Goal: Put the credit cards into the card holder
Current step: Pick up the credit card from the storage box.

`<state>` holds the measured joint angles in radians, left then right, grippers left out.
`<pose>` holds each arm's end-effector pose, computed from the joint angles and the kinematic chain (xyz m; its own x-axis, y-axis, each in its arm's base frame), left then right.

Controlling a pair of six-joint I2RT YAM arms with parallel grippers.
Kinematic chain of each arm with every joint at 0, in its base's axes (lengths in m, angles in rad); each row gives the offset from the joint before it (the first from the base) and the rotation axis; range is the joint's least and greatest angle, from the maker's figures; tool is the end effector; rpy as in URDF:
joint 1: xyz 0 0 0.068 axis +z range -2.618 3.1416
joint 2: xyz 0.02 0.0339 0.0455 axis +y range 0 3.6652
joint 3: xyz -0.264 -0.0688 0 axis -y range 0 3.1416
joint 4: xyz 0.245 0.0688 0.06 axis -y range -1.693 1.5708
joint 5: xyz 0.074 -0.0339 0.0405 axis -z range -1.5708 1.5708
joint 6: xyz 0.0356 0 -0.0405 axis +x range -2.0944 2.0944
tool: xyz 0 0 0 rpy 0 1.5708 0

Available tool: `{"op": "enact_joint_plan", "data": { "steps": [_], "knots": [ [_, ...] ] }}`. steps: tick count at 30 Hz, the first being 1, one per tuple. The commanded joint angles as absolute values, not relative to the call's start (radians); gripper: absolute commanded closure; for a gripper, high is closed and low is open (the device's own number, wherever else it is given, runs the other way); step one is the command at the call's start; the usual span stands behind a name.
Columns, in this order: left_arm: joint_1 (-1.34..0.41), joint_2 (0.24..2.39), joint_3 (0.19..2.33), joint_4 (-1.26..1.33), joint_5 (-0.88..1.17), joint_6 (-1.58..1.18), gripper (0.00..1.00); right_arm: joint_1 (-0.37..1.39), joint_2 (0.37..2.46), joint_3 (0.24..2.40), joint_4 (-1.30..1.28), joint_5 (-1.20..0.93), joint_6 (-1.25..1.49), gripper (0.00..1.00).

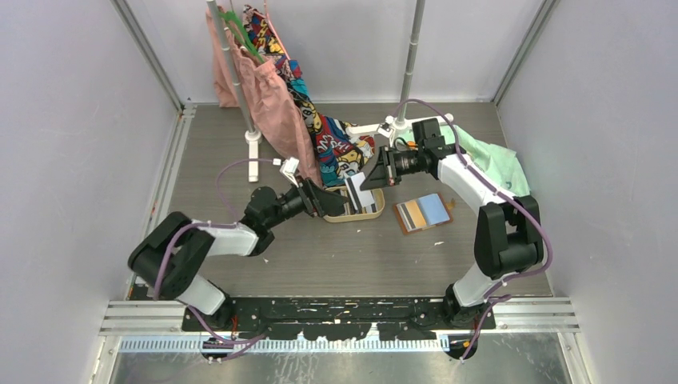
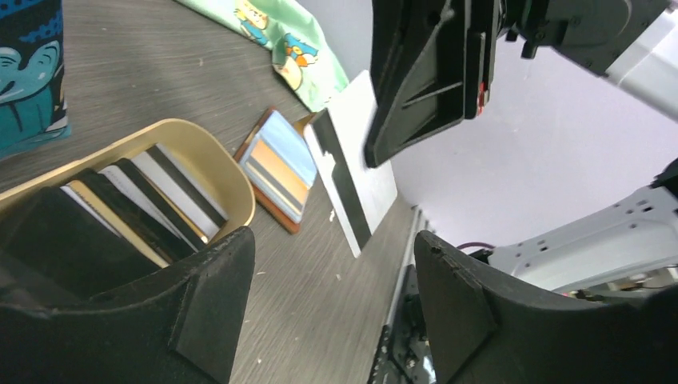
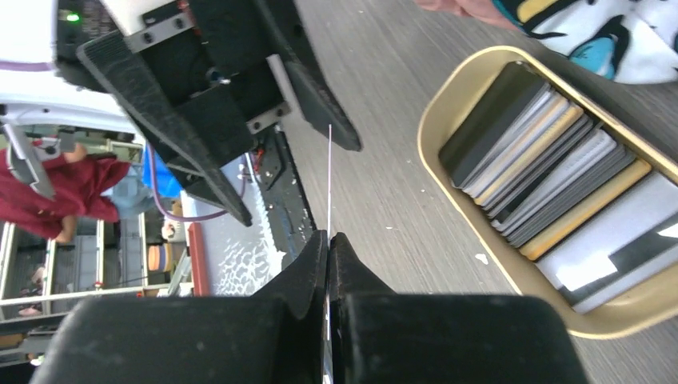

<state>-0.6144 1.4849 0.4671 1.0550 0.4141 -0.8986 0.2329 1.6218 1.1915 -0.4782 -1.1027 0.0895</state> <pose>0.2235 -0.1752 0.2035 -0.6511 -0.4173 -0.6340 0.5570 0.3047 -0.7726 0.3201 0.1086 0.2585 -0.8213 -0.1534 -0.5496 -0.5670 0.3274 0.7559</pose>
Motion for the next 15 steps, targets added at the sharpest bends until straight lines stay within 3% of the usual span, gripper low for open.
{"op": "enact_joint_plan", "data": {
  "steps": [1,10,14,15],
  "knots": [
    [-0.592,1.61,0.491,1.43,0.491,-1.08,0.28,0.234,1.537,1.174,-0.343,-1.233,0.163,0.99],
    [-0.591,1.652,0.56,1.431,0.526,-1.113,0.37,0.255,1.545,1.168,-0.337,-1.249,0.159,0.99],
    [-0.592,1.667,0.58,1.431,0.546,-1.127,0.48,0.27,1.548,1.172,-0.358,-1.247,0.13,0.99],
    [-0.592,1.671,0.585,1.431,0.552,-1.127,0.56,0.271,1.547,1.172,-0.365,-1.245,0.123,0.99]
  ]
}}
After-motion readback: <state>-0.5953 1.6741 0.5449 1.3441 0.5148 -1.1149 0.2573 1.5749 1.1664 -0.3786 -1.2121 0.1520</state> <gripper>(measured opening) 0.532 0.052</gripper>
